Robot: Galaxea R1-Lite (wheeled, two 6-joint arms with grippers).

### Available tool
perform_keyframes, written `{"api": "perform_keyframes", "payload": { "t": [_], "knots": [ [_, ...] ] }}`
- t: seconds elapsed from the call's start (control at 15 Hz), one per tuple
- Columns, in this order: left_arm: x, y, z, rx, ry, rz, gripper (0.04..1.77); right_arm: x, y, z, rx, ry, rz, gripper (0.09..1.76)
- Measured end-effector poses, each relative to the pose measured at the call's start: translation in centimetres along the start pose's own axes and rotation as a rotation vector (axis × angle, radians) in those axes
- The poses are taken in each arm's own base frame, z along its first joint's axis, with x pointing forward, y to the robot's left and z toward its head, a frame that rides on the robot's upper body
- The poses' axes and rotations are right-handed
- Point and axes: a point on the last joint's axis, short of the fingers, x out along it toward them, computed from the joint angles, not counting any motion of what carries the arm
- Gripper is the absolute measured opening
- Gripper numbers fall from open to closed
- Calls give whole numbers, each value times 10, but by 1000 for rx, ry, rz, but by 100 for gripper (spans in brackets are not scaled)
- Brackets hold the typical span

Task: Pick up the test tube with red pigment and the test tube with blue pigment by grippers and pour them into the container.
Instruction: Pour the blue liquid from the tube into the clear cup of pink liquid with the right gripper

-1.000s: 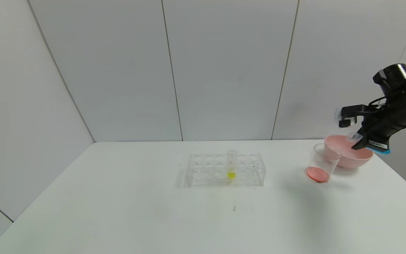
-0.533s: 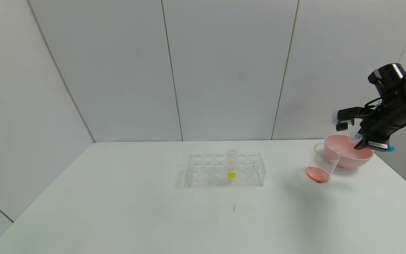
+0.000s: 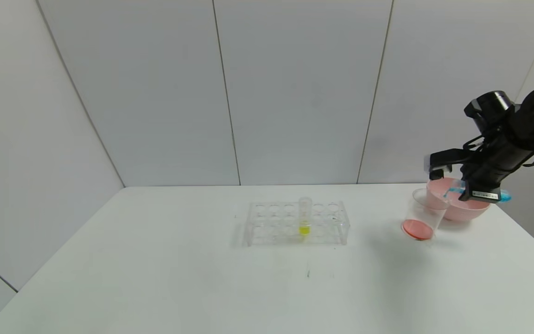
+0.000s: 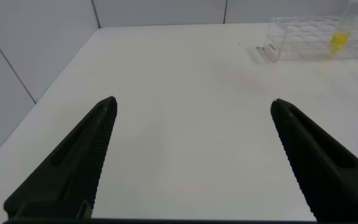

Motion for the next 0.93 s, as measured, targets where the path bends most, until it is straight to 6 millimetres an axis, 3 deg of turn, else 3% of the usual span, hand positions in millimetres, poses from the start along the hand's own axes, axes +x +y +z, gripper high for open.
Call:
{"api": "perform_keyframes", "payload": {
  "t": [0.93],
  "knots": [
    [0, 0, 0, 0, 0, 0, 176, 5, 9, 22, -94, 125, -25, 52]
  ]
}}
